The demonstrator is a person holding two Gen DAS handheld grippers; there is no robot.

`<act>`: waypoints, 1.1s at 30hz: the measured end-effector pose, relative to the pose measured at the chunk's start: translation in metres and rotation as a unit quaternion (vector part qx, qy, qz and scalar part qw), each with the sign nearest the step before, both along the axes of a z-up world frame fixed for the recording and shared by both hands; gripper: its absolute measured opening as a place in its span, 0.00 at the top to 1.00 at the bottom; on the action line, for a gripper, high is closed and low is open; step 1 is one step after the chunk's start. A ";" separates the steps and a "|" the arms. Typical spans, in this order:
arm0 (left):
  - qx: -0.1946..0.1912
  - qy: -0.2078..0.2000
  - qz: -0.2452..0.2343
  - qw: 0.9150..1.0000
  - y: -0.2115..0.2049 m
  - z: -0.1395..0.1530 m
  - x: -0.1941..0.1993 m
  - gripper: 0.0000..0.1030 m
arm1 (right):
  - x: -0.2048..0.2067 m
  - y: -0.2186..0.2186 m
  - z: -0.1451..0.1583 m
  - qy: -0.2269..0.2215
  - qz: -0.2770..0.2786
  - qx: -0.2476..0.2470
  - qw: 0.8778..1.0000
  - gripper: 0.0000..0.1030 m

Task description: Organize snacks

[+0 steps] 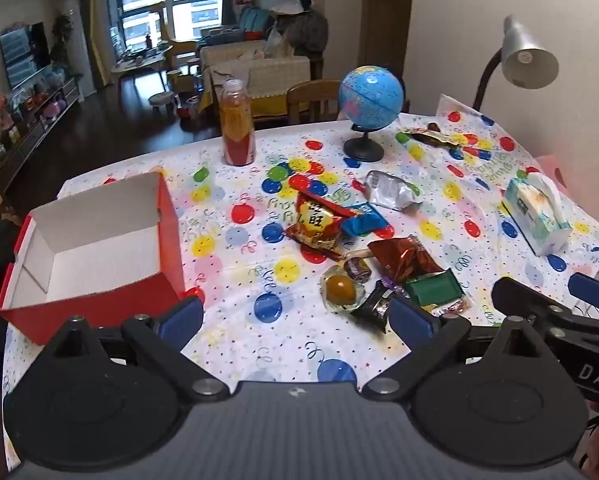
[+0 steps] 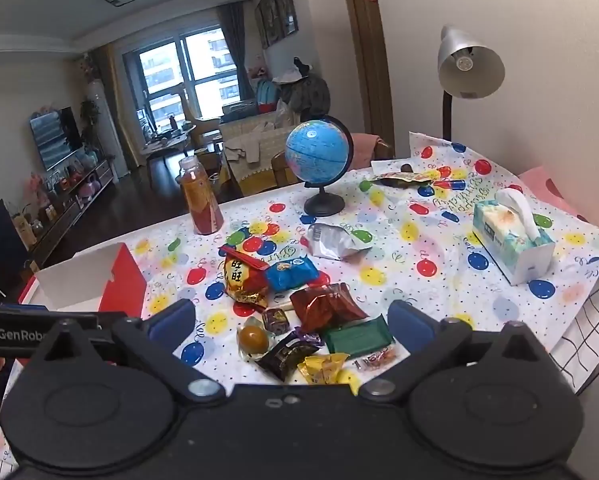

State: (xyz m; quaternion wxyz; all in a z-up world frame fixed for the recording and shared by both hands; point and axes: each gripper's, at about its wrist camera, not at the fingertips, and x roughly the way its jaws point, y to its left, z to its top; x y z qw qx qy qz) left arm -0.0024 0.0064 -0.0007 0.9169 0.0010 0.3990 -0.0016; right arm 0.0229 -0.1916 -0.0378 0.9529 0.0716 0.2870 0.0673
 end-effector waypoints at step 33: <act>-0.003 0.004 0.023 1.000 -0.002 -0.001 -0.008 0.03 | 0.001 0.004 0.000 0.018 0.018 -0.016 1.000 0.00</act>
